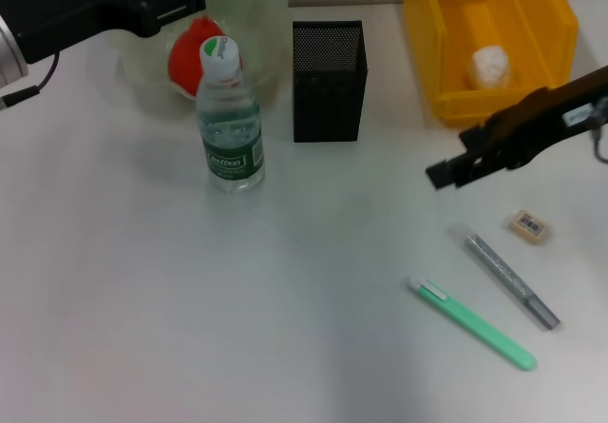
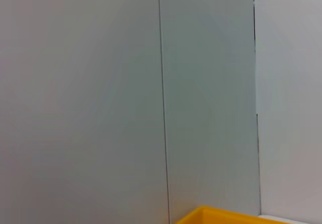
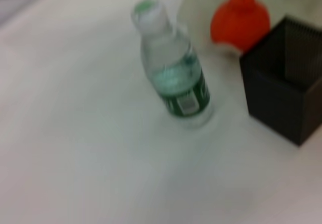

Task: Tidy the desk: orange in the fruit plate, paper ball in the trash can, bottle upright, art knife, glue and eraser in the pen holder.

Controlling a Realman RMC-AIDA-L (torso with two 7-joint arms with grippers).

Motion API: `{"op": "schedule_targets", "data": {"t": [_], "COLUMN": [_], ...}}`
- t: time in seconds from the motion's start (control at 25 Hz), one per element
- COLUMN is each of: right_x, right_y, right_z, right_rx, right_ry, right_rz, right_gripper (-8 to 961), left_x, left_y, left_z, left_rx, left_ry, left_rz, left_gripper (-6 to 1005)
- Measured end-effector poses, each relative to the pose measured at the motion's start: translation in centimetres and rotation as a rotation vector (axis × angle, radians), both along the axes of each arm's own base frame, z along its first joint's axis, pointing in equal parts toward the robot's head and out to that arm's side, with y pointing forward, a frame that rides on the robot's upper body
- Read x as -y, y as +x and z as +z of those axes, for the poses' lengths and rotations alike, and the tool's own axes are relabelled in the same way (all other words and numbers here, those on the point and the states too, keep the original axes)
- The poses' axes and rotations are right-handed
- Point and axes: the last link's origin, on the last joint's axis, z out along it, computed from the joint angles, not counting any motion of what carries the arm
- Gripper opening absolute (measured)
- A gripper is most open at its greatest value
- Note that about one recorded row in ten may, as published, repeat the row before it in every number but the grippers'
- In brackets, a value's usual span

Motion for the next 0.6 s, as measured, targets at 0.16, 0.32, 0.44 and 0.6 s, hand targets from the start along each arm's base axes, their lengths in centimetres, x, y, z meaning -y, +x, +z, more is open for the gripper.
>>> {"op": "schedule_targets", "data": {"t": [0.16,0.32,0.44,0.6], "right_x": [0.1,0.5,0.7,1.1], "right_y": [-0.6,-0.6,-0.7,-0.6], "right_z": [-2.4,-4.9,-5.6,-7.4], "right_rx": [0.12,0.295,0.319,0.36], "right_ry": [-0.077,-0.143,-0.161,-0.189], "right_rz": [-0.013,-0.032,-0.023,-0.01], "right_gripper": [803,797,793,788], "left_x": [-0.4,-0.7,-0.9,-0.9], "left_y": [0.5,0.7,0.7,0.6], "left_z": [0.0,0.0,-0.1,-0.3], "left_rx": [-0.005,-0.013,-0.017,-0.027], "left_ry": [0.003,0.013,0.016,0.023], "left_rz": [-0.01,-0.019,-0.019,-0.026], "left_gripper": [704,702,702,702]}}
